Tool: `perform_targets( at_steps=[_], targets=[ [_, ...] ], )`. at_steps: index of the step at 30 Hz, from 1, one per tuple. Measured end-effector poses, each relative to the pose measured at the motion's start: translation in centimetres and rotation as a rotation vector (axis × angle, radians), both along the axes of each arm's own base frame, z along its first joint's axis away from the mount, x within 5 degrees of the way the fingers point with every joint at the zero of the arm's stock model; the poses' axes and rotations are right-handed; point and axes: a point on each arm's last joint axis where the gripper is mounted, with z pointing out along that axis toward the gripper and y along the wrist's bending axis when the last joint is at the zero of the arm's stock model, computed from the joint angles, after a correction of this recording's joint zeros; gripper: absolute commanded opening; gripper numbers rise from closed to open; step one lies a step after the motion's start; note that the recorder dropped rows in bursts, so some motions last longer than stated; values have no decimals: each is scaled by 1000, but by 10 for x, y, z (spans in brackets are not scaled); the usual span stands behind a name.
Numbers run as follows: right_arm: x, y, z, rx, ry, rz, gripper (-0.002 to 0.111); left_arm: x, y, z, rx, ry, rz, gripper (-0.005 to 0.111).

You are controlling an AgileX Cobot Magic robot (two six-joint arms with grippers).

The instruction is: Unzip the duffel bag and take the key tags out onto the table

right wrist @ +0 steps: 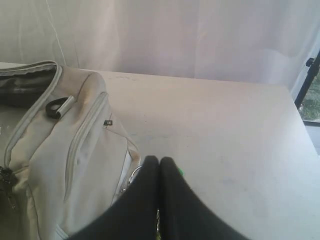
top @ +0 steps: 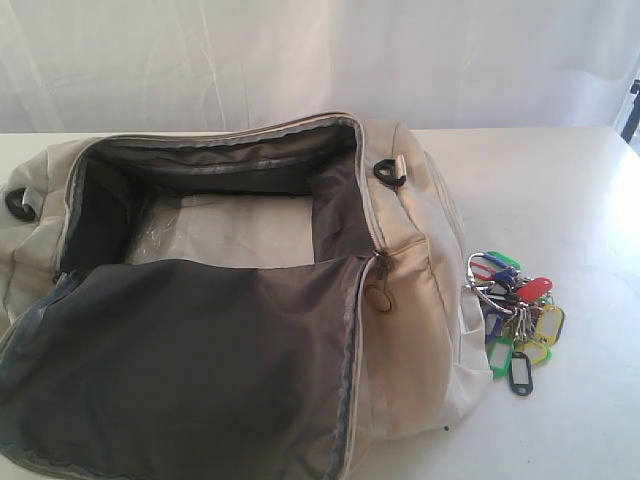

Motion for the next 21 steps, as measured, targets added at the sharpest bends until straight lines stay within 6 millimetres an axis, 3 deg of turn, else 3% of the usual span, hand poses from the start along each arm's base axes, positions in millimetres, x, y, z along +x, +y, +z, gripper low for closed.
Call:
perform_targets(
  at_steps=[8, 10, 13, 21],
  targets=[
    [1, 0, -7, -2, 9, 1, 0, 0, 0, 0, 0, 0, 0, 0],
    [-2, -1, -25, -22, 19, 2, 0, 0, 0, 0, 0, 0, 0, 0],
    [-15, -6, -67, -52, -7, -45, 0, 0, 0, 0, 0, 0, 0, 0],
    [-44, -10, -123, -64, -103, -147, 0, 0, 0, 0, 0, 0, 0, 0]
  ],
)
